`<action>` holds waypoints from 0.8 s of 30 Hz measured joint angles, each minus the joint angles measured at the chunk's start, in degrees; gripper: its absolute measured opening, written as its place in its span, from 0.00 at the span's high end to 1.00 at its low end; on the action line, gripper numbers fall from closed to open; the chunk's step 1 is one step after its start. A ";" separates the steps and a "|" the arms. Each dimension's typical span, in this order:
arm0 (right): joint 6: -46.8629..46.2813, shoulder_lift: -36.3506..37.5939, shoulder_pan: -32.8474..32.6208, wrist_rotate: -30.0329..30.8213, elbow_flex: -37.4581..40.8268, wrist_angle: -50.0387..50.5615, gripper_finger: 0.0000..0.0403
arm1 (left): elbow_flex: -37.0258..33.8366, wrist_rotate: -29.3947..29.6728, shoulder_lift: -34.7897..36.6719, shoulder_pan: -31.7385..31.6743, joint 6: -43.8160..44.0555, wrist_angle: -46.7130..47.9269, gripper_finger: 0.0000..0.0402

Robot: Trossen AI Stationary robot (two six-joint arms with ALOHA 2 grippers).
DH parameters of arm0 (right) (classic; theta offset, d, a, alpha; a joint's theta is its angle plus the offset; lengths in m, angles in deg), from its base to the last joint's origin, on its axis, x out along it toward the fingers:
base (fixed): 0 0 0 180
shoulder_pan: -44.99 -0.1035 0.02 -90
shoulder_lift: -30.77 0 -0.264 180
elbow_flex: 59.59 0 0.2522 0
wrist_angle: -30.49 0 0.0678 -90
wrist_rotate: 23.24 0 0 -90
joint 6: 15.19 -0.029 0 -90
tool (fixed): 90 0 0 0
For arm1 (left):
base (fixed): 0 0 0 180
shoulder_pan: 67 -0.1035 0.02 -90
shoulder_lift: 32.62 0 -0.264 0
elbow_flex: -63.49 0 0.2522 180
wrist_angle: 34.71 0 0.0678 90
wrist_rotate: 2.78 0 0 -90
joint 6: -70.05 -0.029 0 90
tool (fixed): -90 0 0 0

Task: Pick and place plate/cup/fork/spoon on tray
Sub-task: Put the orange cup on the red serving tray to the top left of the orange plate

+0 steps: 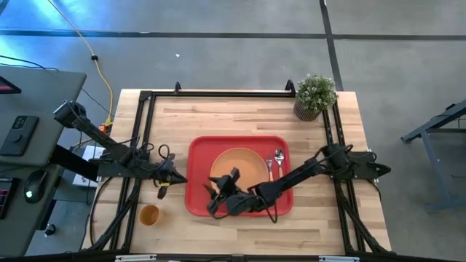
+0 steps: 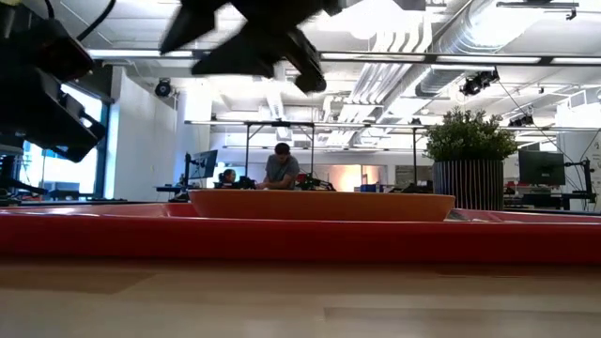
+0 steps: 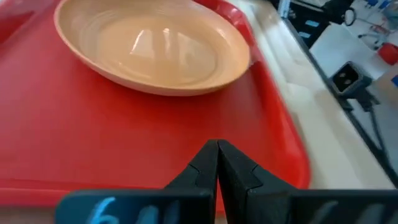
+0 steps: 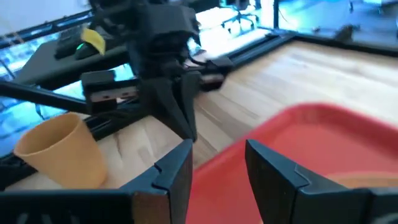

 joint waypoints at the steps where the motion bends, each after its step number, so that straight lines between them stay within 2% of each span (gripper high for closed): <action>1: 1.75 -0.68 0.00 -0.06 -1.54 0.18 0.66 | 0.00 0.58 0.00 0.98 0.72 -0.17 1.00; 9: 11.65 -4.94 0.33 -8.09 -10.38 -0.05 0.66 | 0.00 10.27 0.00 9.78 5.58 -0.66 1.00; 13: 13.82 -5.23 1.75 -12.86 -10.57 -0.78 0.66 | 0.00 15.80 0.00 13.92 7.92 -0.76 1.00; 24: 18.90 -5.25 4.24 -21.73 -10.57 -2.37 0.66 | 0.00 24.86 0.00 21.59 11.74 -2.67 1.00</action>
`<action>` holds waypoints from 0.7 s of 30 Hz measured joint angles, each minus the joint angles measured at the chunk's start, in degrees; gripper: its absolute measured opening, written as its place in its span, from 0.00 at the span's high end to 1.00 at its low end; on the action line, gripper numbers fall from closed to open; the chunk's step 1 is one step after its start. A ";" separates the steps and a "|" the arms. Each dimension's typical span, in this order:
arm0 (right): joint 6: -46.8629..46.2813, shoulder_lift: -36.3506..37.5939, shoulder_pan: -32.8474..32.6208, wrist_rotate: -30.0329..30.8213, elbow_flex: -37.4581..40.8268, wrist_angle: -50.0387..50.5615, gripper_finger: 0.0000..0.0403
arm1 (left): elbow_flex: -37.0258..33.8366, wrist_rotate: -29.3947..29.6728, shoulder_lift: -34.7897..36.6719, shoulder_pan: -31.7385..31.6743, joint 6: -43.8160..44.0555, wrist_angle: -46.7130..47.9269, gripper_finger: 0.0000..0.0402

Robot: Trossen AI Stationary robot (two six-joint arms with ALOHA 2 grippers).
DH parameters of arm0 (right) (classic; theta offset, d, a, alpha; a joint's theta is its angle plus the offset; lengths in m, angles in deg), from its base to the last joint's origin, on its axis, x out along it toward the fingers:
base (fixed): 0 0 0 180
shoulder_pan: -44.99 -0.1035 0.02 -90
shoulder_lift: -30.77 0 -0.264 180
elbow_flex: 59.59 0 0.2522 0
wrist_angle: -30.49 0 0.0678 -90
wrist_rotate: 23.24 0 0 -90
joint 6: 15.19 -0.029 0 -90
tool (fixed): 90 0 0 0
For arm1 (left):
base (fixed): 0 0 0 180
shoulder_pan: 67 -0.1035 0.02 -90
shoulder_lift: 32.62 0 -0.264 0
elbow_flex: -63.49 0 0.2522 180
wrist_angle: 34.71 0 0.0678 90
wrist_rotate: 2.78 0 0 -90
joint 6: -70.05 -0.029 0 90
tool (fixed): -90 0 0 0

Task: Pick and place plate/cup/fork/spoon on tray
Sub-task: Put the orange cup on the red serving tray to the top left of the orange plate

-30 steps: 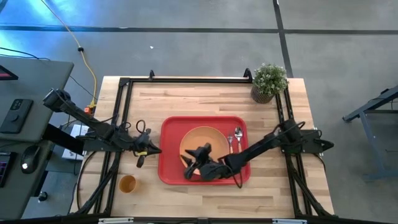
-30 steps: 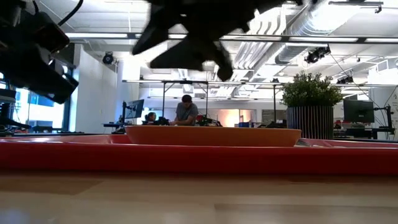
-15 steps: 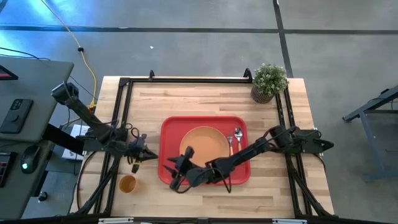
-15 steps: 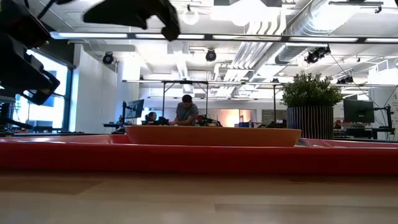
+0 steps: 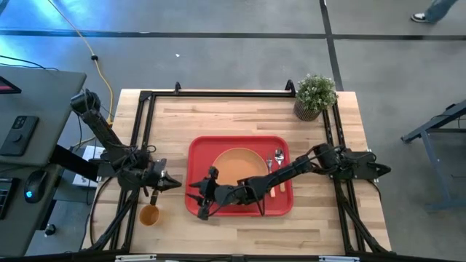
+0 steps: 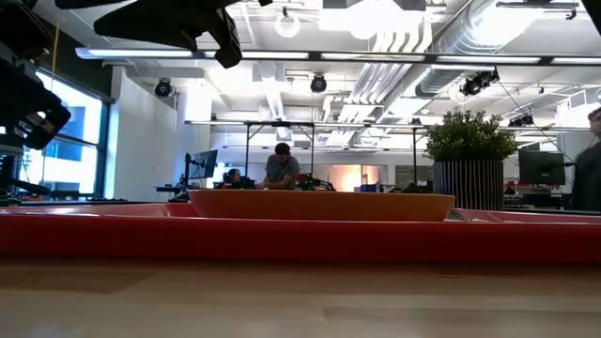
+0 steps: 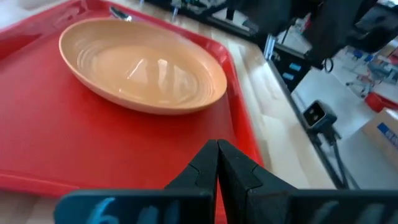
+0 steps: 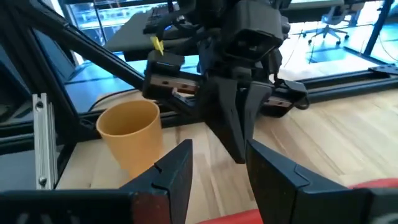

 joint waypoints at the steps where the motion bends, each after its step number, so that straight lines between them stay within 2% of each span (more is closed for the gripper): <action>1: 0.90 0.00 0.22 -0.52 0.00 0.01 0.66 | 0.00 1.13 0.00 0.69 0.01 -0.55 1.00; 6: 5.18 0.00 0.91 -2.73 0.00 0.88 0.66 | 0.00 6.94 0.00 3.98 -0.04 -2.84 1.00; 12: 6.90 0.00 2.31 -9.08 0.00 4.72 0.66 | -0.02 12.43 -1.35 6.80 0.02 -7.20 1.00; 21: 13.69 1.30 2.48 -11.55 0.00 12.07 0.66 | 0.82 19.50 -11.15 8.98 0.29 -17.81 1.00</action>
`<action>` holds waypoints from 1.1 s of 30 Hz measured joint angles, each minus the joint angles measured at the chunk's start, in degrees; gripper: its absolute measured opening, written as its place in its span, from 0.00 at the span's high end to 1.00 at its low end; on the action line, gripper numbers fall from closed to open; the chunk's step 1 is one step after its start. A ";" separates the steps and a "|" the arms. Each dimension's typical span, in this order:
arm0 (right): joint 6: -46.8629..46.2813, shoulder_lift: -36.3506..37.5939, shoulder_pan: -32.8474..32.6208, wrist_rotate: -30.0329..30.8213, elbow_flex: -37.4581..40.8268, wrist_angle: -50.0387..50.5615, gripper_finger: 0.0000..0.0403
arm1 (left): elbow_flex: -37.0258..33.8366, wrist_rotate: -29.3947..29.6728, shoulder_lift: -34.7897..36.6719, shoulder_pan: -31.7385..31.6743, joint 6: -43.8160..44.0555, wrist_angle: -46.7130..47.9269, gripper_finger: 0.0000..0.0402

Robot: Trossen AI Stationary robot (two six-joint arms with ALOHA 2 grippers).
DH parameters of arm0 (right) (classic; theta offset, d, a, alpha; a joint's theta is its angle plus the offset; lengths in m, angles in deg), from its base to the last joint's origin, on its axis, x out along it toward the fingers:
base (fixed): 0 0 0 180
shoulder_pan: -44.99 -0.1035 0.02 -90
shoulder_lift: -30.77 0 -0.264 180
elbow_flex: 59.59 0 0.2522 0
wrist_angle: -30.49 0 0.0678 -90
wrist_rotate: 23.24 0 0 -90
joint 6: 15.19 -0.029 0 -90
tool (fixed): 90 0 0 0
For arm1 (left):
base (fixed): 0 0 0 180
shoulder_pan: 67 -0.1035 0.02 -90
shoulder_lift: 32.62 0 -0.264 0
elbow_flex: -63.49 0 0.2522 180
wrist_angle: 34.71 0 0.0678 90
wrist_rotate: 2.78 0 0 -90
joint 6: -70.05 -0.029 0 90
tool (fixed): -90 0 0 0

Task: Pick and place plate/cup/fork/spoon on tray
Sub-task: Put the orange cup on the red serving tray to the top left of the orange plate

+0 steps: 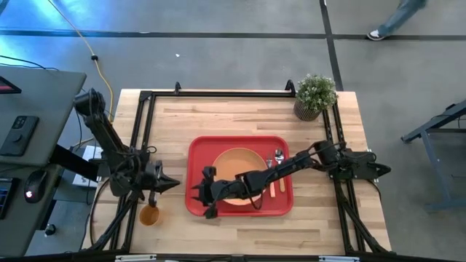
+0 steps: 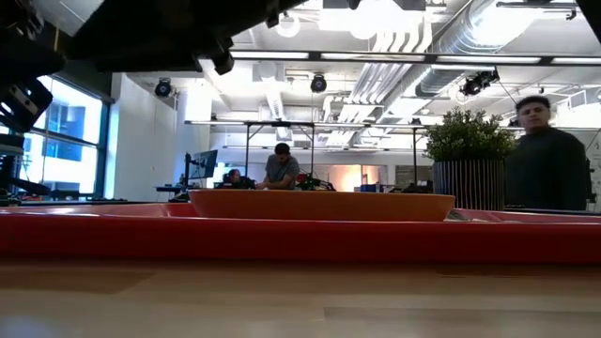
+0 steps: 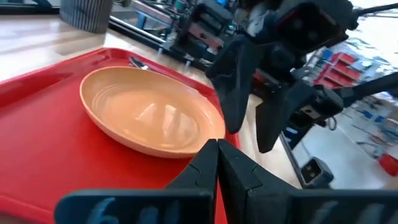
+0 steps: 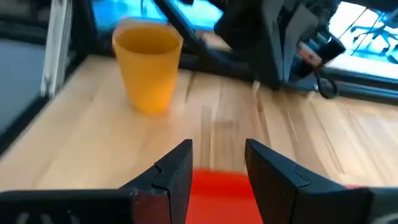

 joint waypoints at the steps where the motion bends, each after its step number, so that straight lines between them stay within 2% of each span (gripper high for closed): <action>1: 0.34 0.19 0.23 -0.66 -0.01 0.57 0.66 | 0.94 0.60 -1.61 0.00 0.51 0.07 1.00; 4: 1.20 0.65 0.93 -2.51 -0.02 3.71 0.66 | 4.30 1.74 -6.77 -0.02 0.45 0.15 1.00; 10: 2.01 0.68 2.62 -11.42 -0.02 4.14 0.66 | 11.32 2.61 -15.92 -0.06 -2.41 0.32 1.00; 15: 3.13 0.69 2.98 -14.03 -0.02 4.02 0.66 | 14.89 2.59 -21.25 -0.08 -1.71 0.29 1.00; 27: 3.48 0.88 3.08 -16.22 1.94 6.76 0.66 | 18.01 0.72 -25.29 -0.08 -0.15 0.25 1.00; 33: -1.85 2.33 4.18 -17.98 11.47 -3.78 0.66 | 19.84 -2.30 -25.25 -0.08 -4.85 0.29 1.00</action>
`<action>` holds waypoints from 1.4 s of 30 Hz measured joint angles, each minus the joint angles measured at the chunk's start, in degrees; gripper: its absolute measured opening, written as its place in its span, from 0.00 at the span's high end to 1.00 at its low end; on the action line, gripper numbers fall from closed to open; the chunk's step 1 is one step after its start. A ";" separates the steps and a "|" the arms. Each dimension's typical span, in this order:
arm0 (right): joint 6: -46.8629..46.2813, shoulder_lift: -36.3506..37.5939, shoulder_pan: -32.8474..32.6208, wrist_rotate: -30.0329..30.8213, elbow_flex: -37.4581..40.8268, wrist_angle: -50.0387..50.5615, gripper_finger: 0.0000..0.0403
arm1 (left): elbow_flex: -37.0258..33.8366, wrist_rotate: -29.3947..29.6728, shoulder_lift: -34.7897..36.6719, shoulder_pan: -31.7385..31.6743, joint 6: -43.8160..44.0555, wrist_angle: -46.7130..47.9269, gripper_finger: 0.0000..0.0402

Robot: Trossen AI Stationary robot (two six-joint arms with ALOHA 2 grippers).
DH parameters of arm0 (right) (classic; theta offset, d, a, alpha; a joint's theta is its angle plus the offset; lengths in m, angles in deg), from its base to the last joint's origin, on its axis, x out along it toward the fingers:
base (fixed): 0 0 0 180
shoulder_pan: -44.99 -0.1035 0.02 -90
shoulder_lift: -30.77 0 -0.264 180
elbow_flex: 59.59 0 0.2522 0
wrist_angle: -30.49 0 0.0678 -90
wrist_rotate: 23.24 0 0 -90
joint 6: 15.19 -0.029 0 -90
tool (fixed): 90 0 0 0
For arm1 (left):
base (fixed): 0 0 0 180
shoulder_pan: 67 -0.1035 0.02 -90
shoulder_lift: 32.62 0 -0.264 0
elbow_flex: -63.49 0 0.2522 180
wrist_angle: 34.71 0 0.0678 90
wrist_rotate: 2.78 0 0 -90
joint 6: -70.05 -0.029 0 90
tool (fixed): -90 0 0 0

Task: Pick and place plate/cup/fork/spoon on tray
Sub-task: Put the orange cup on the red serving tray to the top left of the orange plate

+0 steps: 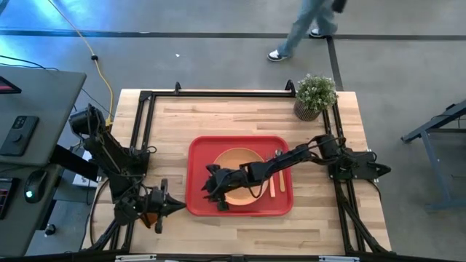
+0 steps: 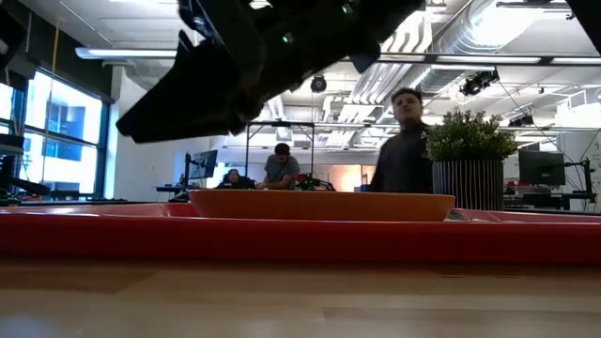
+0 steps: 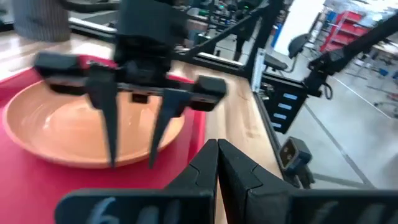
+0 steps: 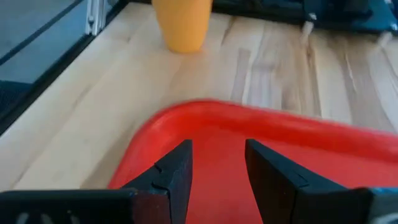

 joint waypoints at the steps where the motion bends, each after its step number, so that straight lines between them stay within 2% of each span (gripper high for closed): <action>1: -0.88 0.13 0.09 -0.26 1.19 -3.12 0.66 | 0.22 -0.47 0.01 0.00 -0.57 -0.13 1.00; 5: -3.17 0.95 0.13 -0.71 4.06 -7.68 0.66 | 0.45 -0.95 -0.01 -0.03 -2.09 0.16 1.00; 15: -3.33 0.99 0.33 -0.48 4.31 -8.20 0.66 | 0.45 -3.05 0.02 -0.02 -1.53 1.29 1.00; 37: -3.57 0.99 0.46 -0.48 4.31 -10.20 0.66 | 0.45 -3.08 0.01 -0.02 -2.25 1.51 1.00; 42: -3.72 0.96 -0.01 2.77 4.31 -10.24 0.66 | 0.45 -3.08 0.01 -0.02 -3.52 1.51 1.00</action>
